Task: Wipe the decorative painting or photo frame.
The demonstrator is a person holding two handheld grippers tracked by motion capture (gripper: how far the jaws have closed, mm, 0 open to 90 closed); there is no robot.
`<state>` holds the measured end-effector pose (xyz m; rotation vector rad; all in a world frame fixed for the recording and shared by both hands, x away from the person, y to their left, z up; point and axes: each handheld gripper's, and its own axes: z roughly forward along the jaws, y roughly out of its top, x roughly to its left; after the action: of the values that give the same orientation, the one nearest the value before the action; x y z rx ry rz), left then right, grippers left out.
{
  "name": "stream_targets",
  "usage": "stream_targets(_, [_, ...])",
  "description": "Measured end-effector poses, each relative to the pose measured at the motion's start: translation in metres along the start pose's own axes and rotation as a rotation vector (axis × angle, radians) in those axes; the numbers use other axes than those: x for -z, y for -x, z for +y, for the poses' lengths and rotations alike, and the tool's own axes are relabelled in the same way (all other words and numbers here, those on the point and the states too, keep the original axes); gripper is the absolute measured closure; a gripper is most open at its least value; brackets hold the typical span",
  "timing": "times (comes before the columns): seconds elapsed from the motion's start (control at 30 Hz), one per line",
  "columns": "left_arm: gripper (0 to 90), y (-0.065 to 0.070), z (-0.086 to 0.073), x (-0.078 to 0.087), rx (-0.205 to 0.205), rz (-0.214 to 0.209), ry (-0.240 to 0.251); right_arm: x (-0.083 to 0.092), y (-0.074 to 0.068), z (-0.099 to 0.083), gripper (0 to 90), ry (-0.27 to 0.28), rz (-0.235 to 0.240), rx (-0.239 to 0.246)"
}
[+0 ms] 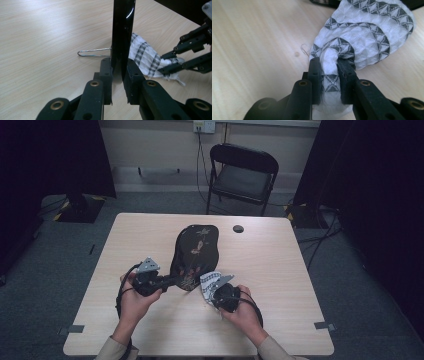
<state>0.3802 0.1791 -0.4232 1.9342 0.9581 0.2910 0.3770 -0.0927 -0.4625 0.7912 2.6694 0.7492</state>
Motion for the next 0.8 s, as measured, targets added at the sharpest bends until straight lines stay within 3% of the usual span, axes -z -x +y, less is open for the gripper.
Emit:
stream_targets(0.4, [78.4, 0.0, 0.0, -0.001, -0.002, 0.015, 0.004, 0.003, -0.016, -0.006, 75.1, 0.022, 0.073, 0.055])
stream_targets(0.6, [78.2, 0.001, 0.0, -0.003, -0.002, 0.026, 0.012, 0.008, -0.014, -0.016, 74.6, 0.023, 0.102, 0.066])
stream_targets(0.8, [77.6, 0.002, 0.0, -0.003, -0.002, 0.032, 0.008, 0.017, -0.004, -0.031, 74.3, 0.022, 0.09, 0.038])
